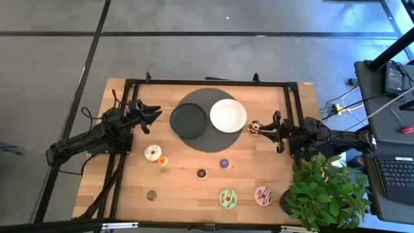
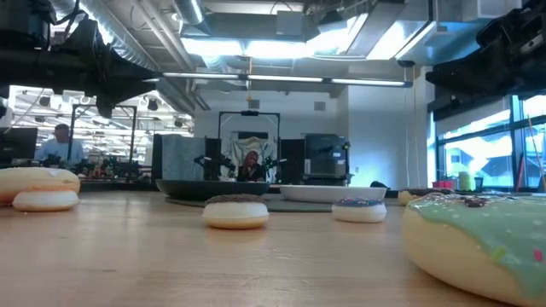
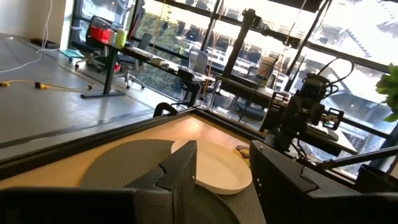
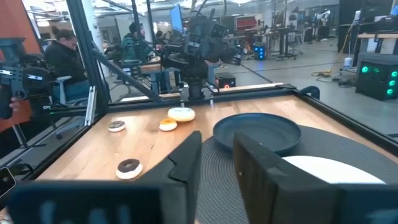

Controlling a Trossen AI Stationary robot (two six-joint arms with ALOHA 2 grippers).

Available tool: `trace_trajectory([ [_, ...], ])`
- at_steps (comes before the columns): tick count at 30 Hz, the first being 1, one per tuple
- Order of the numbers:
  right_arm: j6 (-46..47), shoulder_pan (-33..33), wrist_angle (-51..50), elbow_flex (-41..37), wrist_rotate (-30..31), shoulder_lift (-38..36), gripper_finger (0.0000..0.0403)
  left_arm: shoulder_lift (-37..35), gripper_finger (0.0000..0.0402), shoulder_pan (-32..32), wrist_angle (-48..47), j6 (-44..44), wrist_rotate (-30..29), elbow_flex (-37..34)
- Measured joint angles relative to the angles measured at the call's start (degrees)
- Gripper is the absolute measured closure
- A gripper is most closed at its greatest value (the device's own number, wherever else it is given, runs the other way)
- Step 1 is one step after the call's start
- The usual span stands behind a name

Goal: Pick & Place donuts
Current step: Put the big black donut on the white plate

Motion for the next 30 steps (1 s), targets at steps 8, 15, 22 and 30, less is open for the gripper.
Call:
trace_trajectory([
  [8, 2.7, 0.0, -0.44, 0.0, 0.82, 0.0, 0.0237, 0.02, 0.0258, 0.0, 0.02, -2.53, 0.11, -0.01],
  [15, 8.55, -0.42, -7.41, 2.24, 16.01, 4.1, 0.0226, 0.0, 0.0258, 0.0, 0.03, -3.98, -1.06, -0.01],
  [22, 19.89, -2.63, -18.48, 8.83, 21.08, 17.46, 0.0226, 0.0, 0.0258, 0.0, 0.04, -3.98, -1.37, 0.0],
  [30, 27.35, -6.67, -27.56, 18.52, 20.82, 36.63, 0.0226, 0.0, 0.0258, 0.0, 0.02, -3.98, -1.38, -0.01],
])
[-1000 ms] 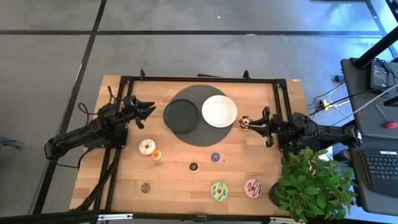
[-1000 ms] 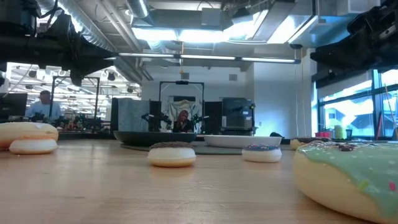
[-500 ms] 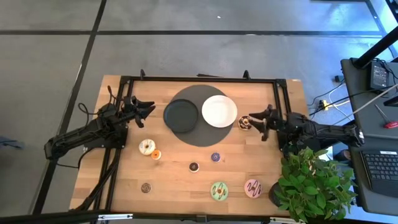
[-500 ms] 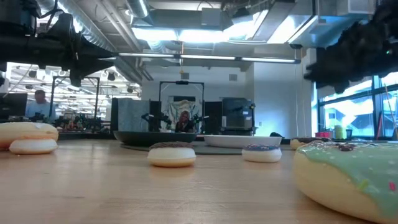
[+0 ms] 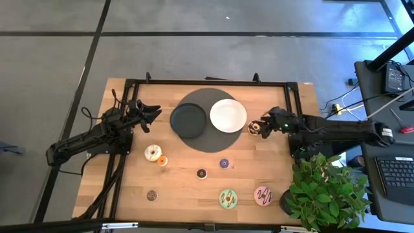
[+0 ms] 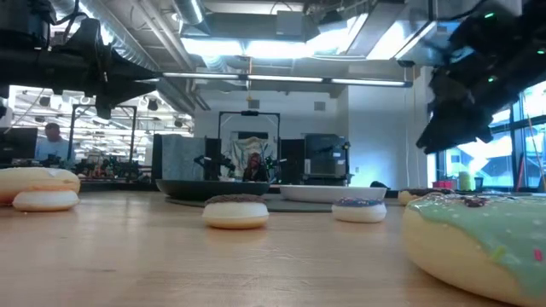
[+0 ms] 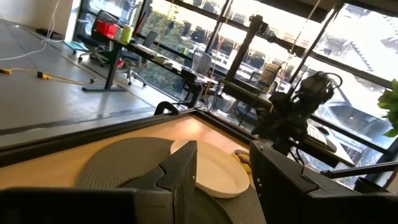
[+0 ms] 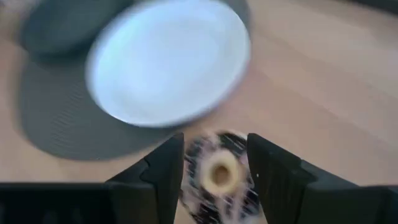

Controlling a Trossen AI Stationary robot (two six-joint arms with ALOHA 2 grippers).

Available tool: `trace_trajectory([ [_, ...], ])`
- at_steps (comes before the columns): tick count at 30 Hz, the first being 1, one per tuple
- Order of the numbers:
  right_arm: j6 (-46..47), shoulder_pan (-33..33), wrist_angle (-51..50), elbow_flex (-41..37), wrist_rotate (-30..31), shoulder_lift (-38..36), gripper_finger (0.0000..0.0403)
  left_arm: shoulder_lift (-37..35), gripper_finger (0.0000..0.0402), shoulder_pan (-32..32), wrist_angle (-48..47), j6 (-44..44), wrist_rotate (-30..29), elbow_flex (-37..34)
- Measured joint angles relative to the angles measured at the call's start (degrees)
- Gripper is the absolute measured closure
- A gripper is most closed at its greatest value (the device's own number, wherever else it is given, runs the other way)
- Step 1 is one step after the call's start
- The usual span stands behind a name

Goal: Pick & Place donuts
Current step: Put the big black donut on the white plate

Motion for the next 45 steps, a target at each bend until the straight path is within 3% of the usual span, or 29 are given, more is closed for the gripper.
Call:
trace_trajectory([
  [8, 0.25, -3.94, -5.07, 7.54, 0.06, 16.48, 0.0226, 0.0, 0.0258, 0.0, 0.01, 0.0, 0.0, 0.0],
  [19, -0.95, -7.11, -5.85, 8.85, -4.74, 29.31, 0.0226, 0.0, 0.0258, 0.0, 0.0, 0.0, 0.0, 0.02],
  [26, -1.58, -7.69, -5.57, 8.93, -4.79, 31.69, 0.0242, 0.0, 0.0258, 0.0, 0.0, 0.0, 0.0, 0.0],
  [39, -5.34, -7.69, -8.1, 12.43, -4.12, 31.25, 0.0385, 0.0, 0.0258, 0.0, 0.0, 0.02, 0.0, 0.0],
  [45, -8.85, -6.57, -6.9, 19.96, -2.61, 31.29, 0.0378, 0.0, 0.0258, 0.0, 0.0, 0.02, 0.0, 0.0],
])
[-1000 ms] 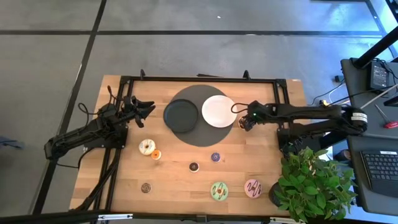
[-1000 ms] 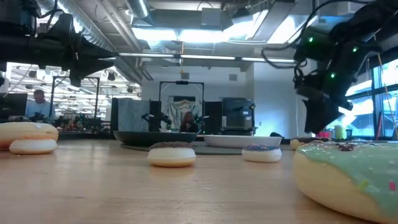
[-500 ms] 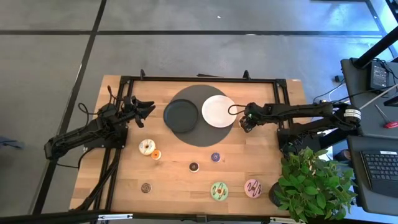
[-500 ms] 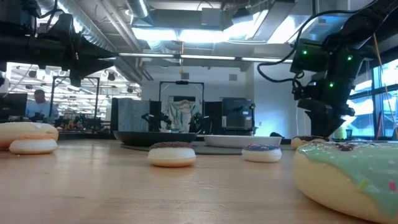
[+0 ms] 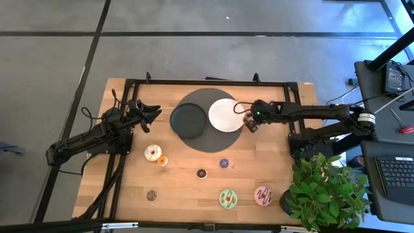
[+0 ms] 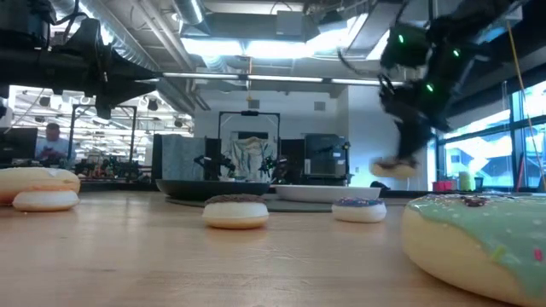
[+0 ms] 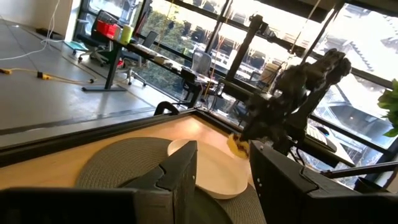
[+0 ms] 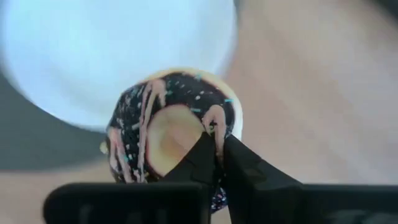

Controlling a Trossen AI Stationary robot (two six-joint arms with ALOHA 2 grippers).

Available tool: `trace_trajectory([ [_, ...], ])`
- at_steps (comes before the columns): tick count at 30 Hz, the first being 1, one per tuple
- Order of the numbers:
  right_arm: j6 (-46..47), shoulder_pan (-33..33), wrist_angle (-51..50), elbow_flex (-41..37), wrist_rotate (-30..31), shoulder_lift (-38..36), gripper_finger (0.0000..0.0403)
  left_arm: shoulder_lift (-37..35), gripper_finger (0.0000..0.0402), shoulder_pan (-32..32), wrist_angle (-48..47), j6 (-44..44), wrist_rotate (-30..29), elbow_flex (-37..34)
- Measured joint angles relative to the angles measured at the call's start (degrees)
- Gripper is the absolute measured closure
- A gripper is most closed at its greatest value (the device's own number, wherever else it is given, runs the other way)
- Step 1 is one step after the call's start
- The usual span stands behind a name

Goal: Pick & Place donuts
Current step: Put the big black donut on the white plate

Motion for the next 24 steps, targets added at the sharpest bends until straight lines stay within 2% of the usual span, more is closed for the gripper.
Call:
trace_trajectory([
  [4, -4.48, 0.64, 3.77, 3.93, -0.13, 1.19, 0.037, 0.0, 0.0258, 0.0, 0.0, 0.0, 0.0, 0.0],
  [8, -7.93, 0.59, 3.68, 7.27, 1.49, 2.76, 0.0382, 0.0, 0.0258, 0.0, 0.0, 0.0, -0.14, 0.01],
  [11, -11.18, -0.01, 9.22, 7.98, 1.48, 5.01, 0.0386, 0.0, 0.0258, 0.0, 0.0, 0.02, -0.99, 0.0],
  [14, -13.59, -1.23, 14.89, 8.31, -0.13, 8.65, 0.0382, 0.0, 0.0258, 0.0, -0.02, 0.0, -2.38, 0.0],
  [24, -16.52, -3.77, 23.18, 11.19, -0.67, 22.5, 0.0377, 0.0, 0.0258, 0.01, -0.07, 0.0, -3.02, 0.0],
])
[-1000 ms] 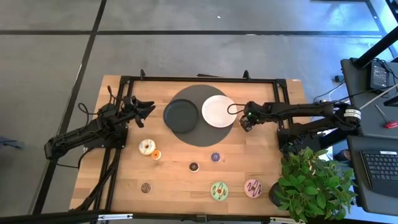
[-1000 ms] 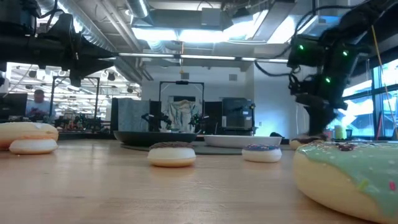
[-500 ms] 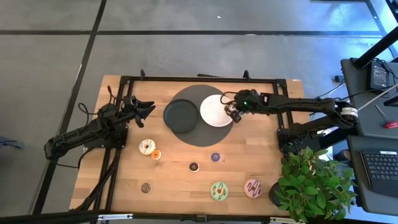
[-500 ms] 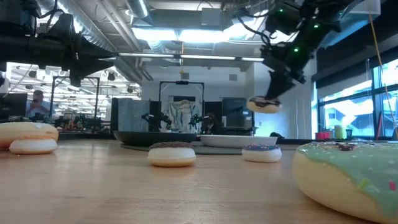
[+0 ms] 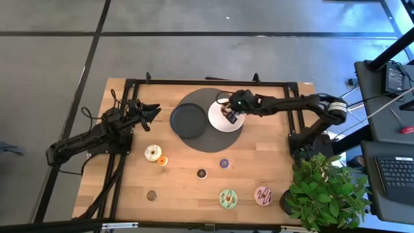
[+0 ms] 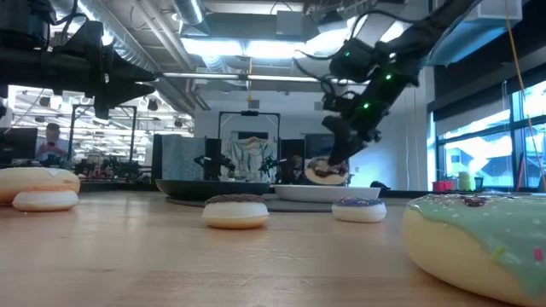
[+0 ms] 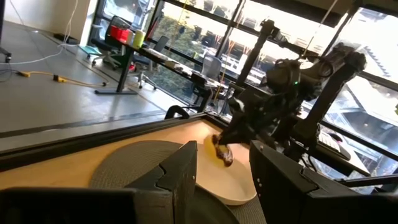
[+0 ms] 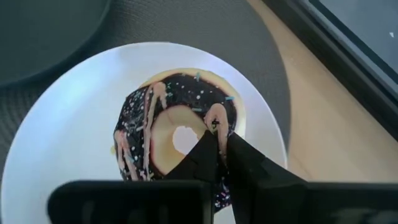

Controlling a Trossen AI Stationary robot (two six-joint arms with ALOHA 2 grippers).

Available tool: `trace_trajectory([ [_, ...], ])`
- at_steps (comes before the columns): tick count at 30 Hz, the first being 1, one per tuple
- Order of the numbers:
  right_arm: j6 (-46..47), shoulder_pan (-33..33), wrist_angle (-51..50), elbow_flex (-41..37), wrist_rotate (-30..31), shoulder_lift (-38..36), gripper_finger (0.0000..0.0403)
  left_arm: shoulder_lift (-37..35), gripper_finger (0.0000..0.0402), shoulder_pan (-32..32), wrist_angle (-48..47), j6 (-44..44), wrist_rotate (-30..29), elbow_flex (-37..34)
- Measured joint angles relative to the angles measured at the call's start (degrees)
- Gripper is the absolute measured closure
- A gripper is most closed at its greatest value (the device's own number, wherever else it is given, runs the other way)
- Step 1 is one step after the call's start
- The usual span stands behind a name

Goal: Pick & Place donuts
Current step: Put the big black donut on the white plate

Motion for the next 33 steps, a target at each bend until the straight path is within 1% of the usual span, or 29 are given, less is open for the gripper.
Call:
trace_trajectory([
  [6, 1.08, -1.22, -0.11, 3.09, -0.16, 4.48, 0.0374, 0.0, 0.0258, -0.01, -0.11, 0.0, 0.02, 0.02],
  [9, 1.08, -1.63, -0.46, 3.69, -1.47, 5.63, 0.0374, 0.0, 0.0258, 0.0, -0.13, 0.0, 0.02, 0.0],
  [20, 0.75, -1.79, -0.72, 3.69, -0.44, 6.13, 0.0369, 0.0, 0.0258, -0.01, -0.15, 0.0, 0.02, 0.0],
  [23, 0.32, -1.79, -0.73, 3.69, -0.46, 6.13, 0.0354, 0.01, 0.0258, -0.01, -0.15, 0.0, 0.02, 0.01],
  [29, -0.54, -1.79, -1.28, 3.69, -0.3, 6.13, 0.0301, 0.01, 0.0258, -0.01, -0.14, 0.0, 0.02, 0.0],
  [33, -0.45, -1.79, -1.28, 3.69, 2.49, 6.13, 0.027, 0.0, 0.0258, 0.01, -0.15, 0.0, 0.02, 0.01],
])
